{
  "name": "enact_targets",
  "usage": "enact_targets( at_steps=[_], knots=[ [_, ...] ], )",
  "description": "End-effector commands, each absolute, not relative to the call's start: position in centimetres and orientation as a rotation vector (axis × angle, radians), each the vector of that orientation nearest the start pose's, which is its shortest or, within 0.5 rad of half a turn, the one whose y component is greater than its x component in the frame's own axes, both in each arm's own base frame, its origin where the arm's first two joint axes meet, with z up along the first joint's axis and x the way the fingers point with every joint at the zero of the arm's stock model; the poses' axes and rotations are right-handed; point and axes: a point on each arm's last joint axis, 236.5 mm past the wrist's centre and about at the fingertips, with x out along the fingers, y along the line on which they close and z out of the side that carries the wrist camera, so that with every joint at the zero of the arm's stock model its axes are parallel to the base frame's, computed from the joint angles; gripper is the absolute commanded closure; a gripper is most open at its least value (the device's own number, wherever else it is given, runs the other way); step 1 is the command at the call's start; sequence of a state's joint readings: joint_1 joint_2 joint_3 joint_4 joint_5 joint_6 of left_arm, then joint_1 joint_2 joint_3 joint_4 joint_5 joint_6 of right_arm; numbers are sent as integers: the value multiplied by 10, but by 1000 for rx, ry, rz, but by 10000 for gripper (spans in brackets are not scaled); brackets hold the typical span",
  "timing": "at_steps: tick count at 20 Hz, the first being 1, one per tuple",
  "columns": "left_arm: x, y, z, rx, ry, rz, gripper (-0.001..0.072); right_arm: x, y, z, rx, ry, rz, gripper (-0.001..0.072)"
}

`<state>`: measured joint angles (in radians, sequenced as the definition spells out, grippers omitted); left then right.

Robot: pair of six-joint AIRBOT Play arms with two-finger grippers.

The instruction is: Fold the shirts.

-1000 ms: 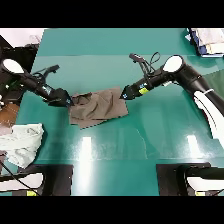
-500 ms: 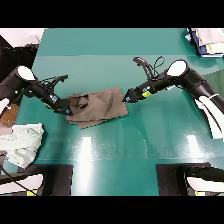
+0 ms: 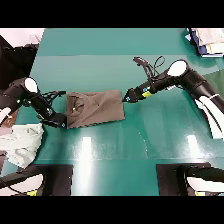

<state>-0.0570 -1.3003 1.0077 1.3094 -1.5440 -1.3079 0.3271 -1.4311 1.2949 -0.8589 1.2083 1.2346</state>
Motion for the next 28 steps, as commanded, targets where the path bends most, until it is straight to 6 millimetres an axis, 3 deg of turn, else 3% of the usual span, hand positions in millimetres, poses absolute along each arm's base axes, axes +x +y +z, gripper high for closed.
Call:
enact_targets(
  at_steps=[1,4,7,13,17,19,22,24,28],
  knots=[
    [288,-74,-9,22,1568,-412,-3,344,268,44,174,1260,874,257],
    [349,-78,33,-4,1278,-352,-2,345,268,44,175,1257,871,258],
    [400,-89,47,-94,1079,-322,-2,346,269,44,175,1256,871,258],
    [433,-98,-11,-182,1118,-308,-2,340,268,43,176,1281,879,258],
    [431,-99,-31,-189,1166,-305,17,340,268,43,177,1280,877,258],
    [435,-98,-30,-190,1149,-300,438,340,268,43,177,1280,878,257],
    [436,-98,-30,-190,1145,-298,473,340,268,43,176,1282,878,258],
    [438,-93,-26,-156,1146,-295,678,340,268,43,177,1282,878,257],
    [463,-75,9,-81,1062,-236,683,340,268,43,195,1290,863,258]
  ],
)
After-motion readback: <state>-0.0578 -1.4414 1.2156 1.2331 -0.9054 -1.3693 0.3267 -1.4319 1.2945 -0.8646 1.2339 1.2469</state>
